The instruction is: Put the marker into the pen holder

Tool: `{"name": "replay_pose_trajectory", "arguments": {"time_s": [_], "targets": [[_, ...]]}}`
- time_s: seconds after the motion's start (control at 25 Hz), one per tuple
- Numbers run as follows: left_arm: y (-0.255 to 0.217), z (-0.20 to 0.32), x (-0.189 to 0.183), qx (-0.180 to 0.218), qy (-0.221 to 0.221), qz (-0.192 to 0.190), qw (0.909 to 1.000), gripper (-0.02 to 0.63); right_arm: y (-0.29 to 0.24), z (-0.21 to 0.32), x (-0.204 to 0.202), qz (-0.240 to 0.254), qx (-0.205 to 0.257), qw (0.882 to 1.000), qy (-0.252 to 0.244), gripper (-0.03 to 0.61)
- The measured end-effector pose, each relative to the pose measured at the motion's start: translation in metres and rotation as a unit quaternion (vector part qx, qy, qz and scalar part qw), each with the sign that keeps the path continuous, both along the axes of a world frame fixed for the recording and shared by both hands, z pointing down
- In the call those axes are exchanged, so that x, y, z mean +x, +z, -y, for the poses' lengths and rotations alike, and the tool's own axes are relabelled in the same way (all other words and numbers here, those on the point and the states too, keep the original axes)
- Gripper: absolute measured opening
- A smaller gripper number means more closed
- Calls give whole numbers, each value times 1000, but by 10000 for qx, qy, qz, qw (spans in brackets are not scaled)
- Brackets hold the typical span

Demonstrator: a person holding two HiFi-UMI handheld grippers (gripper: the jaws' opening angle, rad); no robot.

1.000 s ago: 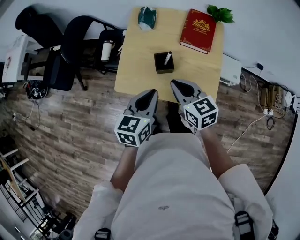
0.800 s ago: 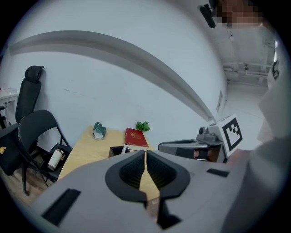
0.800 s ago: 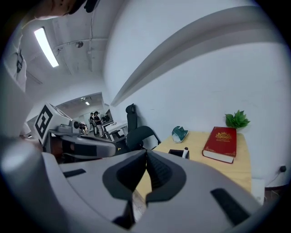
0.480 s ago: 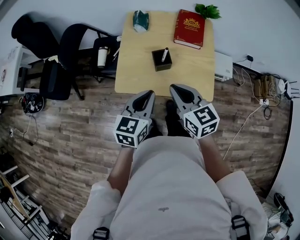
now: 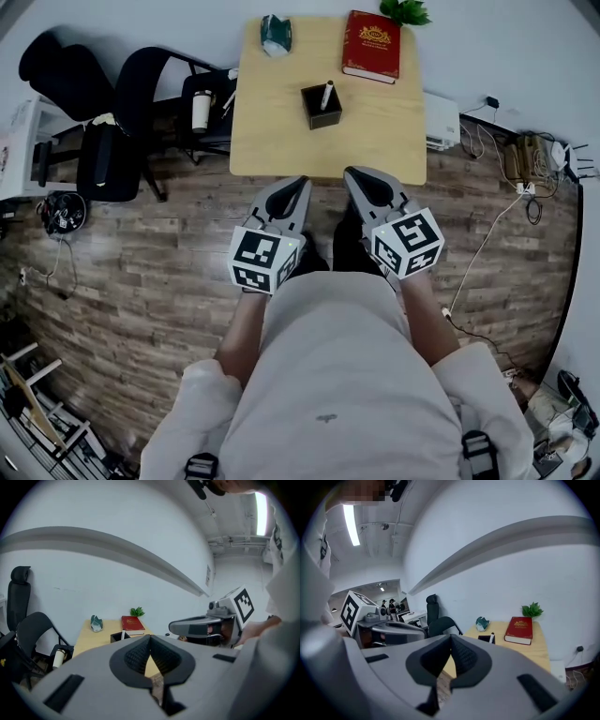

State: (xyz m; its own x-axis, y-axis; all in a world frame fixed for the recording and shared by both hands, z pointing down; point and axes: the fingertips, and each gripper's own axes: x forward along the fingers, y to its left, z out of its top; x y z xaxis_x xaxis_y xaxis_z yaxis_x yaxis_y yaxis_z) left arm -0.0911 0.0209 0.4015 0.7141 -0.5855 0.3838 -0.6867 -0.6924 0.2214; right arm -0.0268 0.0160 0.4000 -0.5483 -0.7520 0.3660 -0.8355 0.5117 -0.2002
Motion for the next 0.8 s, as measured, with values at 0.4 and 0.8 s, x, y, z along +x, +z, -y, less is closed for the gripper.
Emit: {"name": "replay_pose_trajectory", "arguments": {"time_s": [0.4, 0.8], "targets": [[-22, -20, -5, 144, 142, -205, 9996, 8, -18, -19, -15, 36, 287, 9996, -9, 0], [-25, -24, -10, 141, 152, -321, 9993, 8, -24, -26, -20, 30, 353, 9994, 62, 0]]}}
